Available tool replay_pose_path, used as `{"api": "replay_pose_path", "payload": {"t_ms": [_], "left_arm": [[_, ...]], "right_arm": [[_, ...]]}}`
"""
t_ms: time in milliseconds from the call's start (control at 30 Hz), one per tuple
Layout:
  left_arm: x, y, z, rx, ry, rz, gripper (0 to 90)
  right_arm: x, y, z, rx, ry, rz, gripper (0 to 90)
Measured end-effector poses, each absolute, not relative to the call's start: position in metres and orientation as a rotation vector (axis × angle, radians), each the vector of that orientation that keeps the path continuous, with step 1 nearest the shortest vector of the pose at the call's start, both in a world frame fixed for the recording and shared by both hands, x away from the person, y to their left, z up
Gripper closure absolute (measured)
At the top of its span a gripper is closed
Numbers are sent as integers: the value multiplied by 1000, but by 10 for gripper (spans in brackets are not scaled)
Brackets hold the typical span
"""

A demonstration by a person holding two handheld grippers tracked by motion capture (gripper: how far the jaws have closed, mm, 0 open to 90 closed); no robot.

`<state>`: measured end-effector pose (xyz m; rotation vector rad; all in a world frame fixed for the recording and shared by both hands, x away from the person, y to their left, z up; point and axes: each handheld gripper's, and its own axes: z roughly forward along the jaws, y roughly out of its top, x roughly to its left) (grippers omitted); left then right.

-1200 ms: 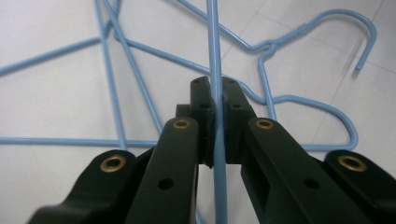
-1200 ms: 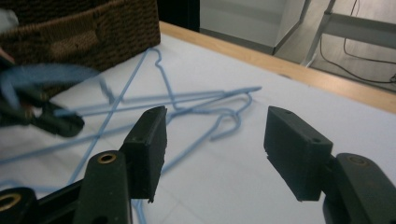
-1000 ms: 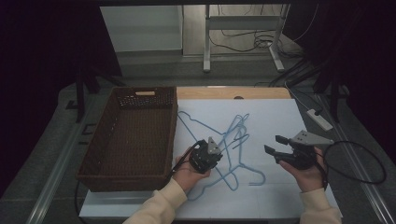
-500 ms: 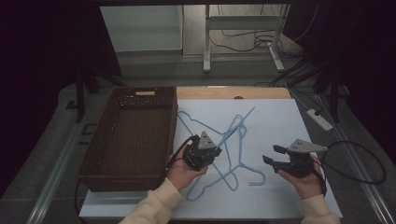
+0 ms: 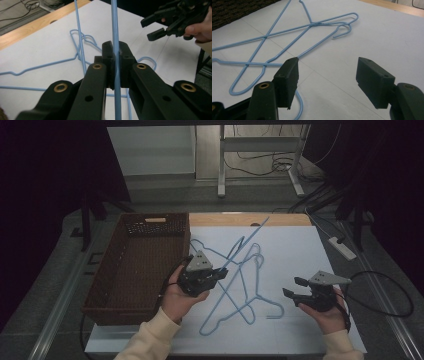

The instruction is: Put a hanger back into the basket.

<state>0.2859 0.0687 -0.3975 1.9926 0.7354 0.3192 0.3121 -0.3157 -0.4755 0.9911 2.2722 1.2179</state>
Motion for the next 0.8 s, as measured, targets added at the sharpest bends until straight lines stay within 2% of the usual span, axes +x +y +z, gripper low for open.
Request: {"api": "replay_pose_path", "payload": {"t_ms": [800], "left_arm": [[280,137,-371,1907,790,369,863]], "right_arm": [[312,-315,-477,1001,2276,1190,352]]}}
